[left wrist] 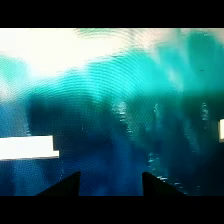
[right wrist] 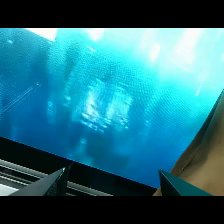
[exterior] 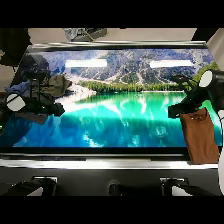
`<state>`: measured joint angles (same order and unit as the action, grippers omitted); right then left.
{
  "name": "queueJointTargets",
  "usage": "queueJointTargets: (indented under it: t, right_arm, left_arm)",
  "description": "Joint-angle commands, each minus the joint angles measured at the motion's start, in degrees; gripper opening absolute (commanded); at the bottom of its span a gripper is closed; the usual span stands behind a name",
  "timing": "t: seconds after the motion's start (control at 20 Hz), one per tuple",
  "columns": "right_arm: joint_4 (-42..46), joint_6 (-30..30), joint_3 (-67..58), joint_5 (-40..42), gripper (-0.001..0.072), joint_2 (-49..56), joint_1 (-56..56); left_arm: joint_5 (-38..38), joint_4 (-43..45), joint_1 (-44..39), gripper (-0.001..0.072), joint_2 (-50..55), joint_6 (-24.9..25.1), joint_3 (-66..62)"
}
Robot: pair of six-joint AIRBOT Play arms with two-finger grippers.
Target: Fold the shirts.
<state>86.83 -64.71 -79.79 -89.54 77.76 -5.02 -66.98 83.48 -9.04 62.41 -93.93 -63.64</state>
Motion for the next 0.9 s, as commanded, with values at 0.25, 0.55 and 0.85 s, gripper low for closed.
queueJointTargets:
  t: [0.25, 0.55, 0.85]
  right_arm:
    - [0.00, -0.02, 0.00, -0.02, 0.0672, 0.02, 0.04]
    - [0.00, -0.02, 0.00, -0.02, 0.0672, 0.02, 0.04]
    - [0.42, -0.85, -0.02, 6.71, 0.0673, 0.02, 0.04]
  left_arm:
    - [0.00, 0.02, -0.04, 0.0471, -0.02, 0.02, 0.02]
    - [0.00, 0.04, -0.04, 0.0471, 0.00, 0.02, 0.02]
    - [5.05, 0.87, -0.02, 0.0471, 0.92, 0.00, 0.04]
